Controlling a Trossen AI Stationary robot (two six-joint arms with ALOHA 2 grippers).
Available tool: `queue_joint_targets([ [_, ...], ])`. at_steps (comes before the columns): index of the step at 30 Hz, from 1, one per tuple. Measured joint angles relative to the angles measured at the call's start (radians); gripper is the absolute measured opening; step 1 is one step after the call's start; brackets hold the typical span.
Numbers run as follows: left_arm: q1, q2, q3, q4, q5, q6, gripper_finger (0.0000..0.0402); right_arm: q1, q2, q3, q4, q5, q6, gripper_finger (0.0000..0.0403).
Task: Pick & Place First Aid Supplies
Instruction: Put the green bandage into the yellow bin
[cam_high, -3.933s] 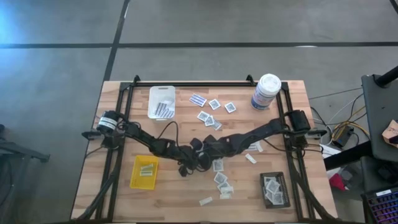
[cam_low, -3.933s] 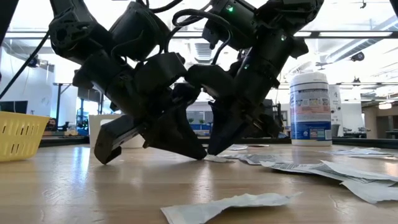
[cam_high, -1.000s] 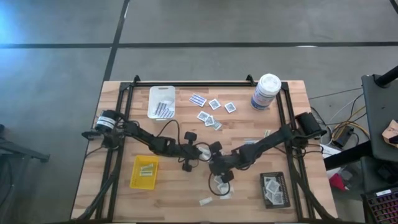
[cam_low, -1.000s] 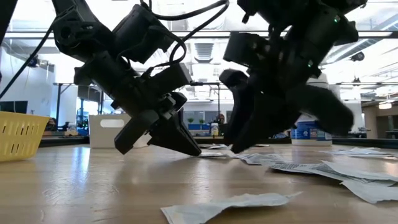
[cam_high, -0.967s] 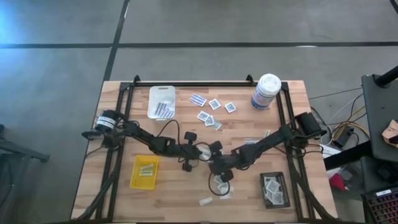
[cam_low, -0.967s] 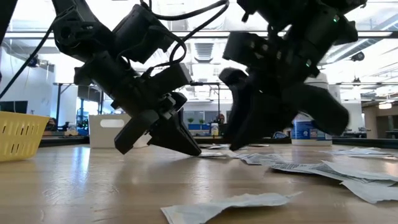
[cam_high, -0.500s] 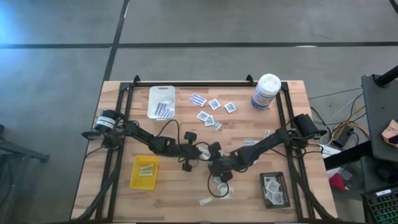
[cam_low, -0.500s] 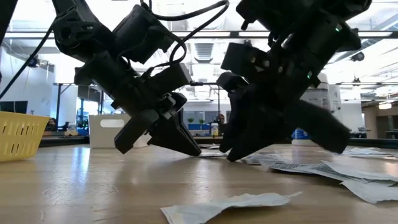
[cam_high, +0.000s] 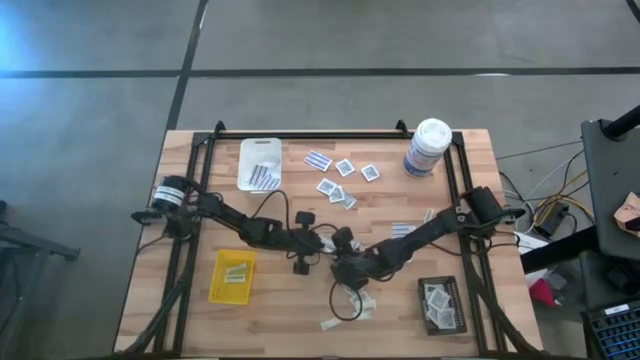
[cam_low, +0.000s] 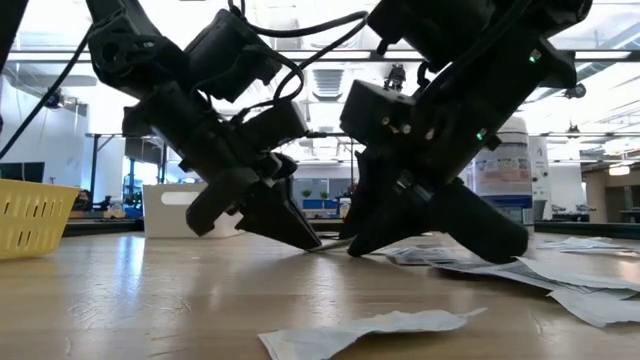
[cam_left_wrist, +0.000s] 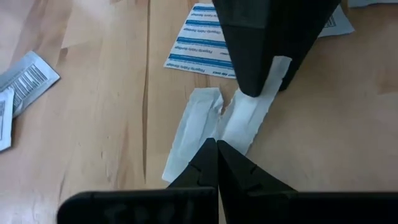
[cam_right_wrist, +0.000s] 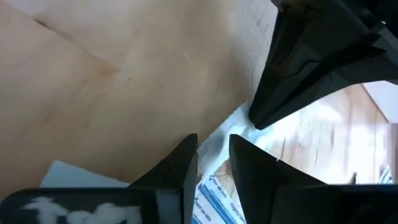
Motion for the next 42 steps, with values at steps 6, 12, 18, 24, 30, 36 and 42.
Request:
queue_joint_targets([
  [6,0.0,0.0,0.0,-0.023,0.006,-0.019,0.0,0.004,0.002,0.002,-0.003,0.023,0.013,0.0087],
  [12,0.0,0.0,0.0,-0.02,0.006,-0.034,0.0,0.008,0.004,0.02,-0.018,0.022,0.012,0.0058],
  [18,-0.001,-0.004,0.0,-0.02,0.006,-0.05,0.0,0.008,0.005,0.021,-0.016,0.02,0.028,0.0022],
  [24,-0.001,-0.038,0.0,-0.02,0.007,-0.065,0.0,0.012,0.005,0.021,-0.013,0.02,0.046,0.0009],
  [30,-0.001,-0.097,-0.002,-0.031,0.005,-0.087,0.0,0.033,0.002,0.023,-0.011,0.061,0.052,0.0008],
  [36,-0.003,-0.152,-0.007,-0.07,0.034,-0.053,0.0006,0.056,-0.019,0.048,-0.062,0.096,0.076,0.0008],
  [42,-0.002,-0.172,-0.006,-0.065,0.045,-0.045,0.007,0.057,-0.069,0.077,-0.191,0.099,0.19,0.0008],
])
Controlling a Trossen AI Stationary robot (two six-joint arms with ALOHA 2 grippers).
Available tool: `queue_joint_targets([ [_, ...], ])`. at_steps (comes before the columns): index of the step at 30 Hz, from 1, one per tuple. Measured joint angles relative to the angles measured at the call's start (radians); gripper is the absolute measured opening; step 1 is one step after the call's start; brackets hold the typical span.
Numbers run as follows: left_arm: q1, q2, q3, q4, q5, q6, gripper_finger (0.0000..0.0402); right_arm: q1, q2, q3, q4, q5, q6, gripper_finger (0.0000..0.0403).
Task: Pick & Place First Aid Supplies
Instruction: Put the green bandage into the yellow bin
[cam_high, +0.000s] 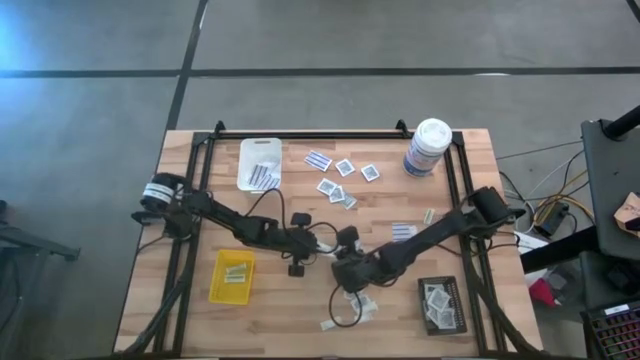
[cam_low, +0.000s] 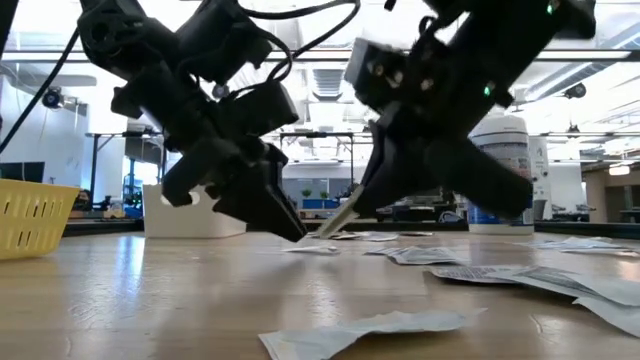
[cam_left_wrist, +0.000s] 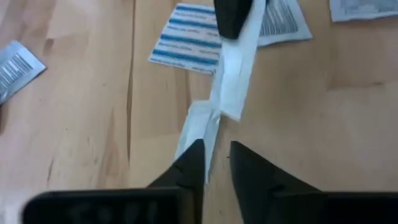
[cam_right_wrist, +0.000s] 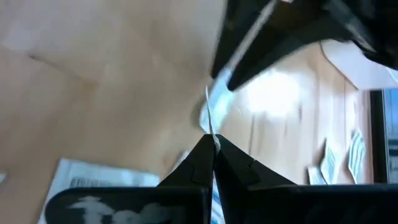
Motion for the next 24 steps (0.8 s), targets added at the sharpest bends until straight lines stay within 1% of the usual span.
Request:
queue_joint_targets([
  [4,0.0,-0.005,0.001,0.006,-0.002,0.02,0.0114,0.002,-0.042,0.014,-0.096,-0.008,0.079,0.0008],
  [7,0.0,-0.013,0.004,0.009,-0.005,0.022,0.013,0.003,-0.082,0.022,-0.153,-0.028,0.158,0.0008],
  [17,0.0,-0.015,0.051,0.014,-0.006,0.021,0.0133,-0.016,-0.208,0.024,-0.262,-0.262,0.457,0.0008],
  [22,-0.002,-0.015,0.081,0.014,-0.005,0.01,0.0133,-0.029,-0.224,0.02,-0.265,-0.34,0.575,0.0008],
  [24,-0.005,-0.016,0.089,0.015,0.021,0.009,0.0133,-0.034,-0.223,0.019,-0.266,-0.37,0.605,0.0008],
])
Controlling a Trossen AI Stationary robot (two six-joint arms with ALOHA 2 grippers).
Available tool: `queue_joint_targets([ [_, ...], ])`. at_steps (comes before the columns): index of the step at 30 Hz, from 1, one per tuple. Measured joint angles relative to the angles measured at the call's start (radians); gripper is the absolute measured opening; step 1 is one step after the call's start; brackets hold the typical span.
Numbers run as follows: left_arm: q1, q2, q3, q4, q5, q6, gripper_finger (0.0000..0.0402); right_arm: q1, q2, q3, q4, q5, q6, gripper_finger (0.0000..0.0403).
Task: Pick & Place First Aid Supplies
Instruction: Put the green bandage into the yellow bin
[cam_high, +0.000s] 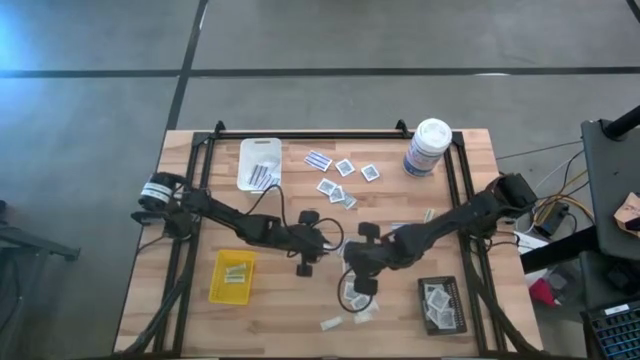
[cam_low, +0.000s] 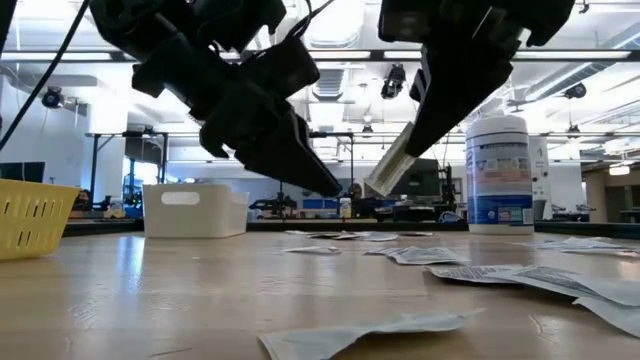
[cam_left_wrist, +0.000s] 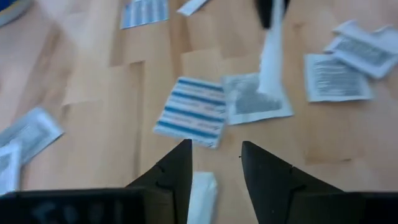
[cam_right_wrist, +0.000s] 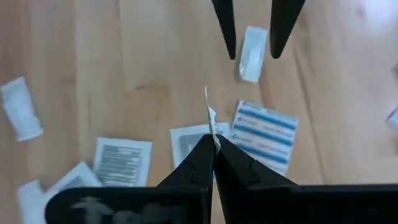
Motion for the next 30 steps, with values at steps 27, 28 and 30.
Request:
queue_joint_targets([
  [27,-0.048,-0.001,0.001,0.105,0.063,-0.03,0.0133,-0.024,0.037,-0.006,0.174,-0.001,0.174,0.0008],
  [28,-0.048,-0.001,0.0,0.104,0.063,-0.04,0.0132,-0.025,0.037,-0.006,0.175,-0.001,0.173,0.0008],
  [30,-0.048,-0.001,0.0,0.105,0.063,-0.066,0.0126,-0.025,0.04,-0.006,0.174,-0.001,0.174,0.0008],
])
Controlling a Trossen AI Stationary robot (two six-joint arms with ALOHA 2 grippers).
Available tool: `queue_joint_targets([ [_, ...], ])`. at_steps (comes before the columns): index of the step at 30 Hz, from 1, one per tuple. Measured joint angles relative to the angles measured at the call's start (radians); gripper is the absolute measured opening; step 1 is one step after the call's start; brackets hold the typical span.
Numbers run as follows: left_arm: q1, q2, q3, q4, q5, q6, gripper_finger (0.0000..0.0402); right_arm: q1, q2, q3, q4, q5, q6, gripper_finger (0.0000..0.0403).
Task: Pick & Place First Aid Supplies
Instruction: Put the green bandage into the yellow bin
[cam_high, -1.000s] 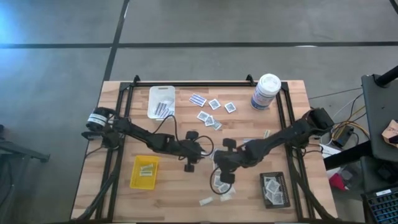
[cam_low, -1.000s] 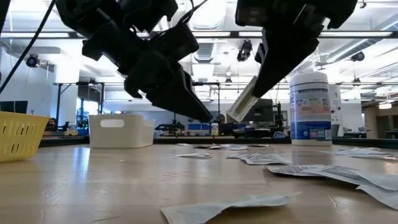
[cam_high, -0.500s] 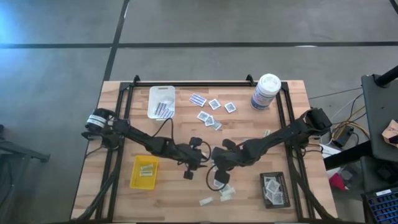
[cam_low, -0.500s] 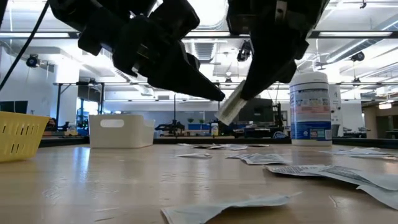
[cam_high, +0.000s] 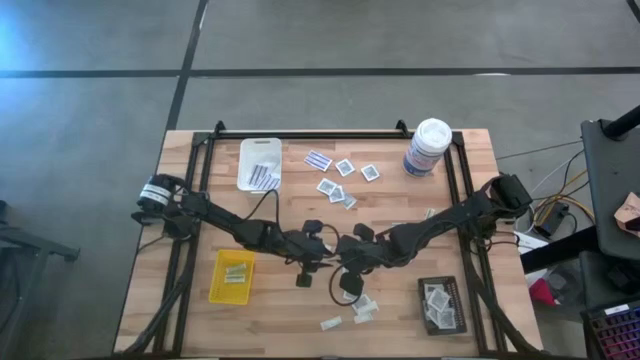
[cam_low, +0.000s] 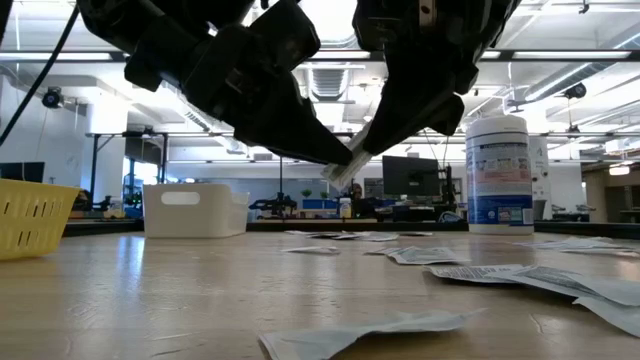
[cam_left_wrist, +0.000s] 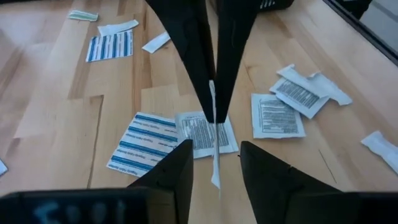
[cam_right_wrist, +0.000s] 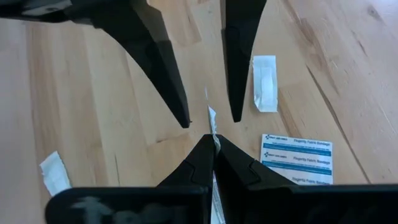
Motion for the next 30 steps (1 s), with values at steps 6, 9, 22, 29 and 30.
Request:
queue_joint_targets([
  [6,0.0,0.0,-0.002,-0.008,0.0,-0.022,0.0059,-0.001,0.001,0.0,0.01,0.0,-0.013,0.0008],
  [9,0.0,0.0,-0.002,-0.009,0.0,-0.019,0.0013,-0.001,0.002,0.0,0.019,0.001,-0.03,0.0008],
  [22,0.0,0.0,-0.002,-0.053,0.001,-0.049,0.0001,-0.006,0.002,0.0,0.019,0.025,-0.033,0.0015],
  [29,-0.001,0.001,-0.002,-0.081,0.0,-0.078,0.0,-0.021,0.002,0.0,0.017,0.03,-0.056,0.0066],
  [30,-0.001,0.001,-0.002,-0.09,-0.005,-0.083,0.0,-0.024,0.002,0.0,0.016,0.029,-0.072,0.0073],
])
